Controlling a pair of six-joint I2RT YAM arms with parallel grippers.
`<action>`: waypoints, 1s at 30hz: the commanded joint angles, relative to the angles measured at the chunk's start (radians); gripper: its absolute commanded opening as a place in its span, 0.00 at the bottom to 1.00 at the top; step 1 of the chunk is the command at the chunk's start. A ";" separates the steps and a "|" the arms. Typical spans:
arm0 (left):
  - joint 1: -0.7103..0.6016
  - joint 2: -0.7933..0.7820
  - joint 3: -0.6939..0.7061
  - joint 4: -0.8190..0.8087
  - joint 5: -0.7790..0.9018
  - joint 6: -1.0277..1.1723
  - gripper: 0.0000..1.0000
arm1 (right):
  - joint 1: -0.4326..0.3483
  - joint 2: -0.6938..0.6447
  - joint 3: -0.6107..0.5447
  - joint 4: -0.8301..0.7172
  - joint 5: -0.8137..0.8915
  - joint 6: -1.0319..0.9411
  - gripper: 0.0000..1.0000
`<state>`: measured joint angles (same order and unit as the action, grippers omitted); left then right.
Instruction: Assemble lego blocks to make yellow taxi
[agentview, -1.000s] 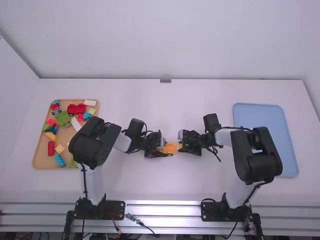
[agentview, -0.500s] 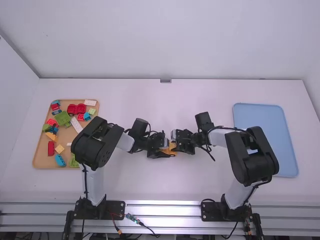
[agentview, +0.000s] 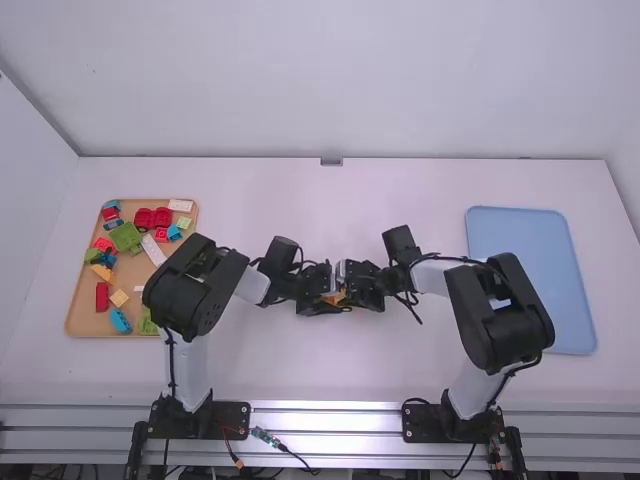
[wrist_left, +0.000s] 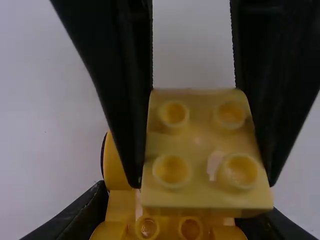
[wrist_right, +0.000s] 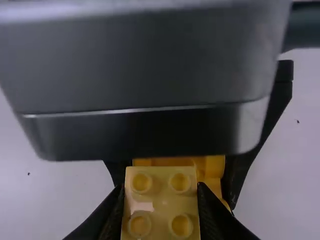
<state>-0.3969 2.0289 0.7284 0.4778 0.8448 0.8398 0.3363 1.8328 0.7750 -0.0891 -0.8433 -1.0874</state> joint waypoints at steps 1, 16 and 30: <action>-0.009 0.052 -0.027 -0.026 -0.201 0.031 0.02 | -0.002 -0.019 0.009 -0.002 0.019 0.010 0.09; -0.009 0.052 -0.056 0.005 -0.200 0.031 0.02 | -0.002 0.011 0.003 0.050 0.041 0.014 0.05; -0.009 0.052 -0.032 -0.025 -0.199 0.031 0.02 | -0.002 0.011 0.003 0.025 0.060 0.014 0.08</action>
<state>-0.3985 2.0289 0.7277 0.4896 0.8341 0.8295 0.3363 1.8336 0.7746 -0.0559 -0.7784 -1.0798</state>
